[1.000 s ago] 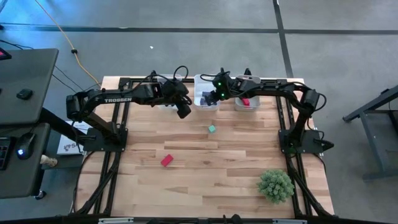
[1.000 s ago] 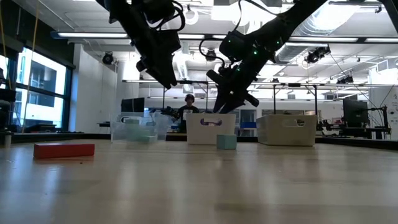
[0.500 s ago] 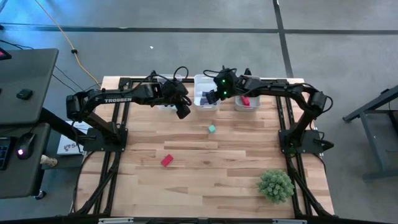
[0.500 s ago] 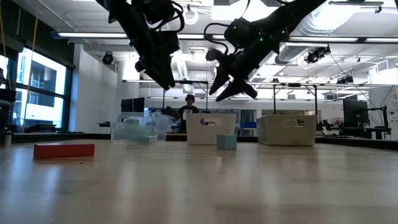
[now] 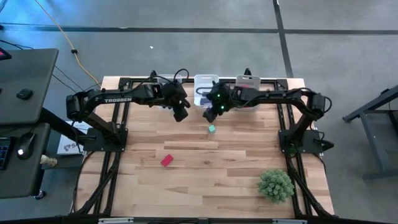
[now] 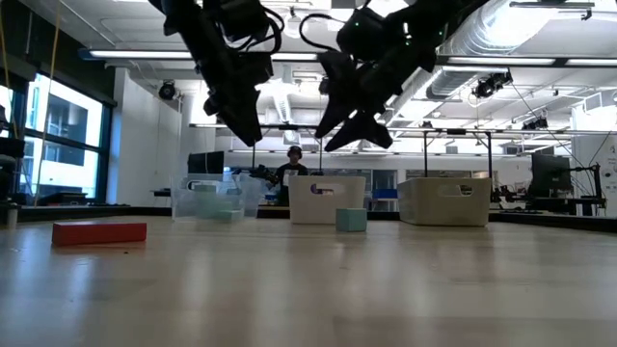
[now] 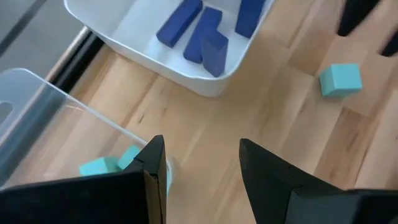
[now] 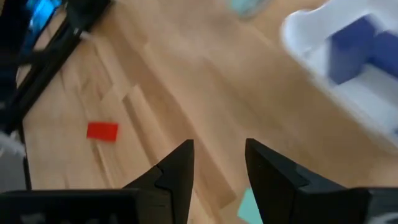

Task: Sort & place blocks by color
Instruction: Put the light blue block into the transparent bin

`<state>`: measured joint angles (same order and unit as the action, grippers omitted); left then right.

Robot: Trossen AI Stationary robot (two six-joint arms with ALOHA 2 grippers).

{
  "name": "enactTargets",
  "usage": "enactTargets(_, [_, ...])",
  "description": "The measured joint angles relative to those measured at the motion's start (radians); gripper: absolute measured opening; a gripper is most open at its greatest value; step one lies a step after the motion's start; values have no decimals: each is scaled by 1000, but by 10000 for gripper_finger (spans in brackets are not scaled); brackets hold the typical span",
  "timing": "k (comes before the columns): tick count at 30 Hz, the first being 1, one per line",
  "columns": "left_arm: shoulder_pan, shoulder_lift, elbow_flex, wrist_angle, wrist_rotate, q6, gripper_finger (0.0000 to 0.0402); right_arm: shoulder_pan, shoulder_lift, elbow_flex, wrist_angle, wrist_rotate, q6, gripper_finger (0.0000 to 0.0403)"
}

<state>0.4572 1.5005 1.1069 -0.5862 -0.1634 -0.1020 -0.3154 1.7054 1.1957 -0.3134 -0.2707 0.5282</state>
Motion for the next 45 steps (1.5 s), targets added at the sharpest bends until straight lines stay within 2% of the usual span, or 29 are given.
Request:
enactTargets(6, [-2, 0, 0, -16, 6, 19, 124, 70, 0, 0, -46, 9, -98, 133])
enactTargets(21, [-56, 0, 0, -20, 5, 61, 124, 210, 0, 0, -120, 158, -353, 134])
enactTargets(28, [-79, 0, 0, -20, 3, 61, 124, 210, 0, 0, -205, 162, -469, 134])
enactTargets(35, [-86, 0, 0, -15, -3, 50, 124, 204, 0, 0, -224, 166, -790, 134])
enactTargets(41, [-86, 0, 0, 3, -5, -14, 124, 170, 0, 0, -242, 166, -811, 138])
enactTargets(45, [-86, 0, 0, 10, -5, -27, 124, 144, 2, 0, -285, 166, -851, 166])
